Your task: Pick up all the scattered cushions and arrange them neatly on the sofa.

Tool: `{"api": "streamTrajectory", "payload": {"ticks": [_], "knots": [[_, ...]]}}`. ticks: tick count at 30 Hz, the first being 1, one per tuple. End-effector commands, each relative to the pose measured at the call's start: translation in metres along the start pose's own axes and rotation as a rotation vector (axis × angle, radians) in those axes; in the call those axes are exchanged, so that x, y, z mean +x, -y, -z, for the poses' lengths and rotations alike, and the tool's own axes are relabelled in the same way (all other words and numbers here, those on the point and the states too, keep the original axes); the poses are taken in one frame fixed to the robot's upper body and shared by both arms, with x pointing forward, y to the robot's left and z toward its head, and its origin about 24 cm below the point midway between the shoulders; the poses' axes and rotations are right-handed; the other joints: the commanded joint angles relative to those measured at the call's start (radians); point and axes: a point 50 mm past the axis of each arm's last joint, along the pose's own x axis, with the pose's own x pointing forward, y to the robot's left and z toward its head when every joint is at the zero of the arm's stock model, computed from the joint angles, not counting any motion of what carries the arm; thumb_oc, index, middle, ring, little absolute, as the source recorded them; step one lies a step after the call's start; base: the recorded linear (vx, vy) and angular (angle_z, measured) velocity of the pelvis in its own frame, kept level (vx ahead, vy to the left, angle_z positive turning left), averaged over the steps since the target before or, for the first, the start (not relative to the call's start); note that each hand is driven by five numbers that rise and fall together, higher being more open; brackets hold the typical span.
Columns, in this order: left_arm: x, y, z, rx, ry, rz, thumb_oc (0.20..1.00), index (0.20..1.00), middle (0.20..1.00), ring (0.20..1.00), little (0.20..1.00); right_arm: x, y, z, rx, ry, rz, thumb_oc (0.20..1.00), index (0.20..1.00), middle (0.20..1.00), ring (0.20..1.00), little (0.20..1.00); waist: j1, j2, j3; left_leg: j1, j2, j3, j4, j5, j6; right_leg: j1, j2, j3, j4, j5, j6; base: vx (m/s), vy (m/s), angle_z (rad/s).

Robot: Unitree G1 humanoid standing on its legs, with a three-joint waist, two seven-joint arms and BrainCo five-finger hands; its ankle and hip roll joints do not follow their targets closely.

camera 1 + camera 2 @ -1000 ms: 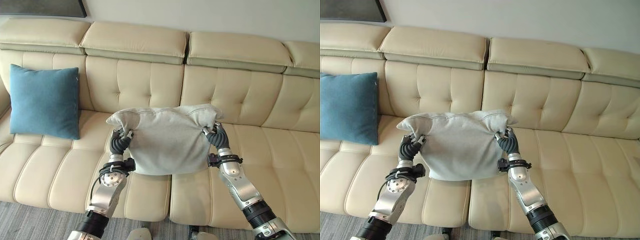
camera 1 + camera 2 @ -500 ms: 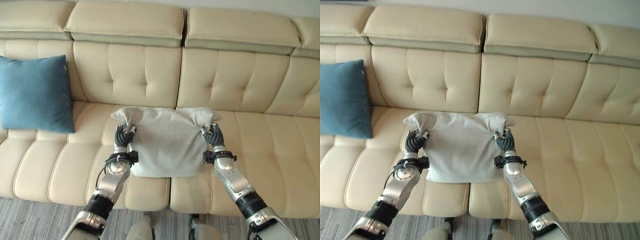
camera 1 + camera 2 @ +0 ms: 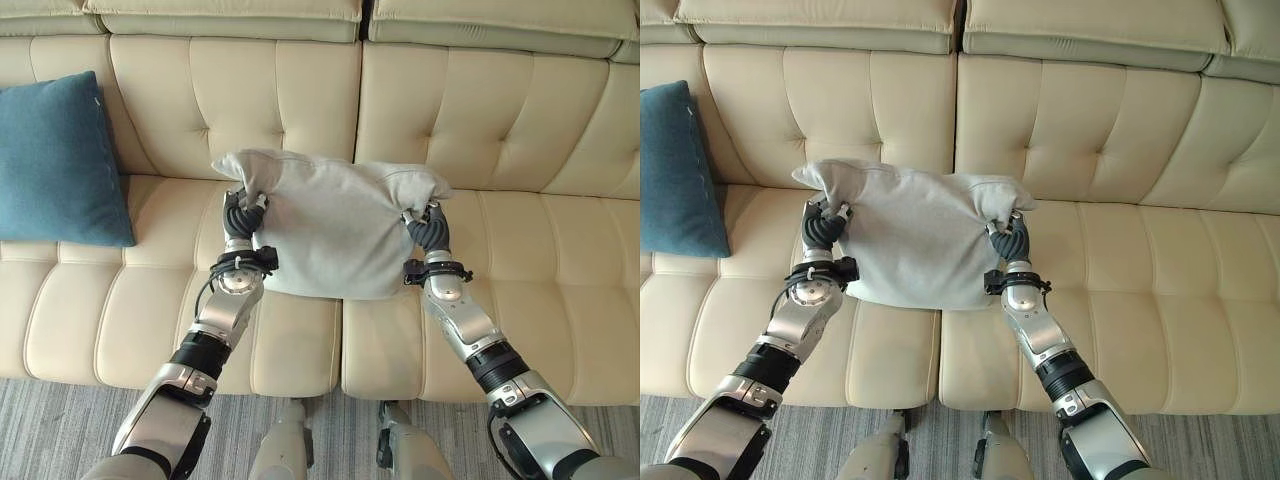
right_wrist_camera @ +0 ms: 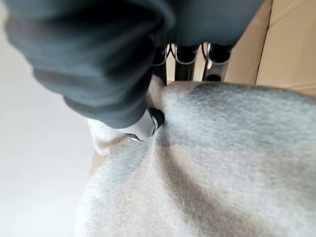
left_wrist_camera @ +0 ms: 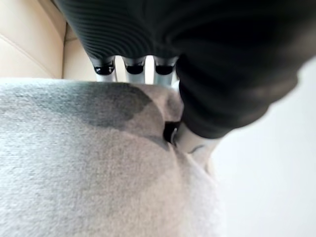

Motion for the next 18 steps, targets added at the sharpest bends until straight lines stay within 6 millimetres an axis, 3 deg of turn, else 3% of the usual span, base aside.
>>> {"api": "streamTrajectory", "payload": {"ticks": [1,2,4,11,13,15,18], "knots": [[0.028,0.023,-0.036,0.028,0.108,0.099,1.000,1.000,1.000,1.000,1.000,0.024,-0.019,-0.028,-0.118,0.093,-0.068,1.000,1.000,1.000,1.000,1.000,-0.003,-0.013,-0.009,0.009,0.026,-0.007,0.046,-0.125,-0.040,0.012,-0.063,0.015,0.057,-0.126,0.058,-0.08,-0.005,0.01],[0.047,0.019,-0.043,0.050,0.069,0.087,1.000,1.000,1.000,1.000,1.000,0.045,-0.009,-0.040,-0.249,0.095,-0.036,1.000,1.000,1.000,1.000,1.000,-0.003,-0.013,0.005,0.000,0.028,-0.010,0.047,-0.119,-0.042,0.002,-0.061,0.014,0.060,-0.121,0.058,-0.09,-0.008,0.02],[0.061,0.009,-0.057,0.067,0.078,0.075,1.000,1.000,1.000,1.000,1.000,0.060,0.005,-0.052,-0.324,0.092,0.006,1.000,1.000,1.000,1.000,1.000,0.000,-0.013,0.021,-0.005,0.030,-0.013,0.050,-0.114,-0.044,-0.001,-0.059,0.013,0.063,-0.118,0.059,-0.07,-0.010,0.03],[0.074,-0.026,-0.066,-0.063,0.044,-0.038,1.000,1.000,1.000,1.000,1.000,0.073,0.046,-0.056,-0.303,0.036,0.151,1.000,1.000,1.000,1.000,1.000,0.000,-0.016,0.012,0.012,0.030,-0.015,0.042,-0.113,-0.045,0.017,-0.054,0.013,0.052,-0.120,0.063,-0.01,-0.002,-0.01],[0.070,-0.034,-0.057,-0.151,0.022,-0.061,1.000,1.000,1.000,1.000,1.000,0.067,0.055,-0.049,-0.227,0.017,0.190,1.000,1.000,1.000,1.000,1.000,-0.001,-0.014,-0.001,0.035,0.031,-0.015,0.034,-0.121,-0.045,0.034,-0.052,0.011,0.051,-0.126,0.063,0.07,0.008,0.00],[0.059,-0.047,-0.037,-0.207,-0.029,-0.081,1.000,1.000,1.000,1.000,1.000,0.055,0.065,-0.028,-0.121,-0.038,0.224,1.000,1.000,1.000,1.000,1.000,-0.004,-0.011,-0.025,0.054,0.028,-0.012,0.024,-0.124,-0.042,0.051,-0.053,0.009,0.045,-0.129,0.064,0.09,0.021,0.02],[0.025,-0.080,0.004,-0.128,-0.090,-0.091,1.000,1.000,1.000,1.000,1.000,0.016,0.085,0.021,0.077,-0.145,0.261,1.000,1.000,1.000,1.000,1.000,-0.007,-0.006,-0.069,0.106,0.025,-0.008,0.007,-0.135,-0.038,0.099,-0.054,0.010,0.032,-0.134,0.066,0.11,0.062,-0.02]]}}
